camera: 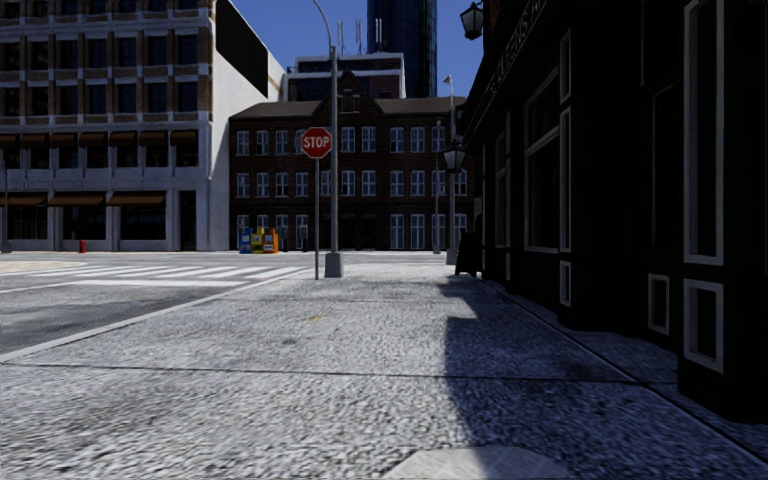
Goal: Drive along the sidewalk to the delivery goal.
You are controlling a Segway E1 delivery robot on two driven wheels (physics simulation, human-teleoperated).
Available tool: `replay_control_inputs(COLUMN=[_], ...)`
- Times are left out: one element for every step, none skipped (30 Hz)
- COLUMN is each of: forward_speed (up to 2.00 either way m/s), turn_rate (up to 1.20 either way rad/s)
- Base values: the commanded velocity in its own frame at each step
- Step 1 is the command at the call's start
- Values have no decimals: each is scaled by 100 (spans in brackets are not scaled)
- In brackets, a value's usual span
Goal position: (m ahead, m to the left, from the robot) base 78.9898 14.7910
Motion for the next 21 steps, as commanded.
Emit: replay_control_inputs(forward_speed=[200,200,200,200,200,200,200,200,200,200,200,200,200,200,200,200,200,200,200,200,200], turn_rate=[-2,-2,-2,-3,-3,-5,-6,-6,-6,-6,-6,-7,-7,-9,-9,-10,-10,-10,-13,-15,-16])
